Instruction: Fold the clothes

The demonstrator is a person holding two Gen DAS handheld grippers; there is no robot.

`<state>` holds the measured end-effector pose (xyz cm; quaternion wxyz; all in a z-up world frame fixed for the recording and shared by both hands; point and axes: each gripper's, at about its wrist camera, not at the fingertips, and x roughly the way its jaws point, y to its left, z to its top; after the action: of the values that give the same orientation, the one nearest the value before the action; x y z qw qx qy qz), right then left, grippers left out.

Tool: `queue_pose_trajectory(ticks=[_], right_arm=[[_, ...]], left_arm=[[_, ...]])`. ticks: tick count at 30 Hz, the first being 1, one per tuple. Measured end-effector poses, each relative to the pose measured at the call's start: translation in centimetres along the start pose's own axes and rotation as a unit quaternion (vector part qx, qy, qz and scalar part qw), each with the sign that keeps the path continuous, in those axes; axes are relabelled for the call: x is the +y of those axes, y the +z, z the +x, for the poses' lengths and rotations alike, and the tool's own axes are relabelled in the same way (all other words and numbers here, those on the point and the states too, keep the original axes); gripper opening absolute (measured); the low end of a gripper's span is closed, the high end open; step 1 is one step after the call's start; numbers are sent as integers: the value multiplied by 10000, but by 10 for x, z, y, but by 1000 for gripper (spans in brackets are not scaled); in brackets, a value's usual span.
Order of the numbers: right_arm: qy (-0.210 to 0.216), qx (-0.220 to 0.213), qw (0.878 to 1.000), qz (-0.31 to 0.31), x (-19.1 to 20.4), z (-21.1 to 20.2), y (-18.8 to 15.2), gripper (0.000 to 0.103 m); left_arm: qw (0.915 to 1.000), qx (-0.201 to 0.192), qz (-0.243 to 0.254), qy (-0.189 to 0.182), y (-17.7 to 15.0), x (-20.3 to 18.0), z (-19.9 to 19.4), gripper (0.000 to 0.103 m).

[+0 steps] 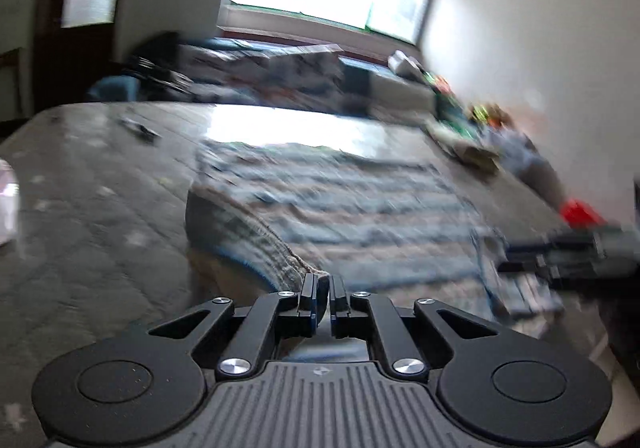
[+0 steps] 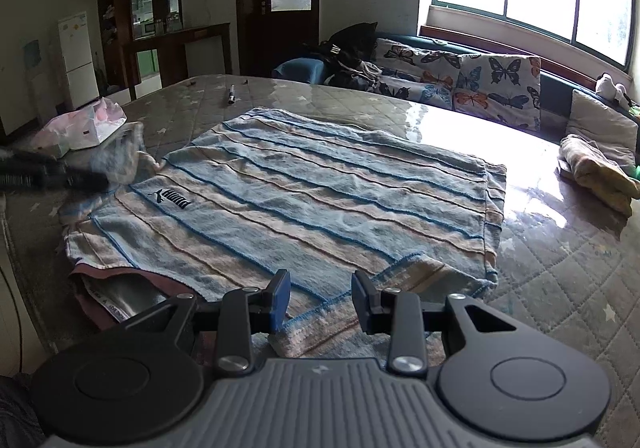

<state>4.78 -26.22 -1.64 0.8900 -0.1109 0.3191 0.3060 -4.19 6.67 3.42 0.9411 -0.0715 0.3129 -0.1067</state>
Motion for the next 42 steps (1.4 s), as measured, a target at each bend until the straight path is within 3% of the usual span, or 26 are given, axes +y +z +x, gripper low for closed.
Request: queue_pose_trajectory(ticks=[3,5,7,8,11,14,17,24,28,35,38,42], right_arm=[[63,35,9999,-101,3,3,5,34],[139,55,9997,-177,5,6,10,34],[236,71,9994,-249,7,9,16,34],[285,72,9991,-290,8,11,19,34],[464,61,9981,-395,14,18,31,34],[760,29,9955,-565,26,29,47,34],[1047,-16,9915,-768,44,40,65,34],[1662,-264,9771,-1300,97,68,112,34],[1931,-179,9682,-1583,126,89,124,34],[1904,482,9657,-1702,143,135,110,32],[1684,732,9691,-1649,129,140,100,32],[1592,637,9730,-1542,113,126,99,32]], left_arm=[[9996,237,114,-126,-7,-4,7,8],[9997,165,169,-43,-9,-1,-2,12],[9997,93,223,39,-11,3,-11,35],[9996,57,250,80,-12,5,-15,38],[9993,-42,305,231,-15,12,-29,38],[9976,25,-68,682,-18,34,-31,31],[9962,132,-325,800,-24,48,-28,24],[9948,379,478,820,-38,35,-22,24],[9946,194,466,906,-30,42,-24,26],[9944,7,312,1006,-15,58,-20,26],[9947,-21,238,1001,-9,61,-17,26],[9951,-69,258,955,3,59,-3,25]])
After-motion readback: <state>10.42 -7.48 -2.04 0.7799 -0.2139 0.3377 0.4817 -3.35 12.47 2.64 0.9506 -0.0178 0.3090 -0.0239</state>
